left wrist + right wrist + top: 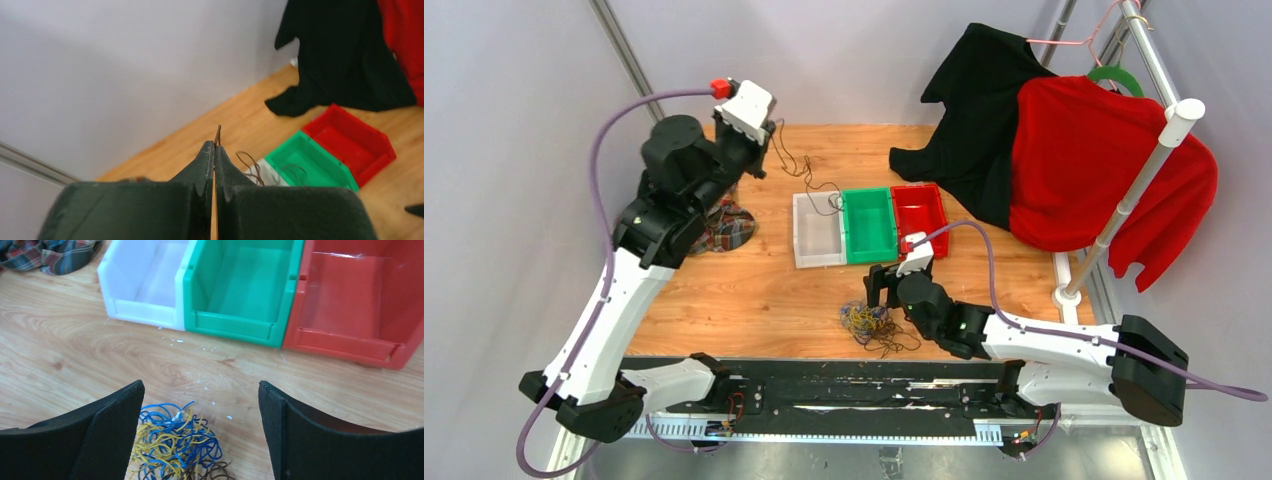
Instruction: Untangle the cables
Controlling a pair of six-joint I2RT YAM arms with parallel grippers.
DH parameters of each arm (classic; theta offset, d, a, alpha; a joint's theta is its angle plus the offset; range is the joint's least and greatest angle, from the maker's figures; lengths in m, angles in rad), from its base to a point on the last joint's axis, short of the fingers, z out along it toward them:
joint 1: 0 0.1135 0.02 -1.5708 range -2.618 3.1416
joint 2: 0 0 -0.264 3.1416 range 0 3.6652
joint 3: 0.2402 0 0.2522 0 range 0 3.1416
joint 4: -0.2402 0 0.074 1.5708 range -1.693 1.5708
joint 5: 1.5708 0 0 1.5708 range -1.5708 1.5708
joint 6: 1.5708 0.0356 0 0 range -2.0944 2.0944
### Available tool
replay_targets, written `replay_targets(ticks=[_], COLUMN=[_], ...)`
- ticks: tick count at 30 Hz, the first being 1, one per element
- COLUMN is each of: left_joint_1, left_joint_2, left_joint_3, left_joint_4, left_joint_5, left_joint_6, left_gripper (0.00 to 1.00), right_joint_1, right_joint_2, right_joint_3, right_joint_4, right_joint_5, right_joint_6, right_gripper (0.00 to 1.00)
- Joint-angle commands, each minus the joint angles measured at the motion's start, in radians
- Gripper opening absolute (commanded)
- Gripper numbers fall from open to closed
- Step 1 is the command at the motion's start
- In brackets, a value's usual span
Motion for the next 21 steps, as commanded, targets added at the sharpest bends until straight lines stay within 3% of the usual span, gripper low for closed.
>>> replay_targets(ticks=[1,8,21], left_joint_1=[-0.005,-0.005,-0.005], left_joint_2=[-0.02,0.047,0.111], left_joint_3=[-0.111,-0.204,-0.251], left_joint_4=[0.069,0.153,0.14], left_joint_5=[0.059,0.098,0.14], left_joint_6=[-0.057,-0.076,-0.042], left_gripper=[0.0,0.0,0.0], right_joint_1=[-0.032,-0.062,-0.104], right_joint_2=[-0.016,-0.042,-0.077], right_joint_3=[0.017,-0.009,-0.045], right_joint_4=[-0.04,-0.052,-0.073], right_joint_5=[0.058,0.083,0.072], right_joint_6=[-0.022,0.013,0.029], right_gripper=[0.84,0.83,0.84])
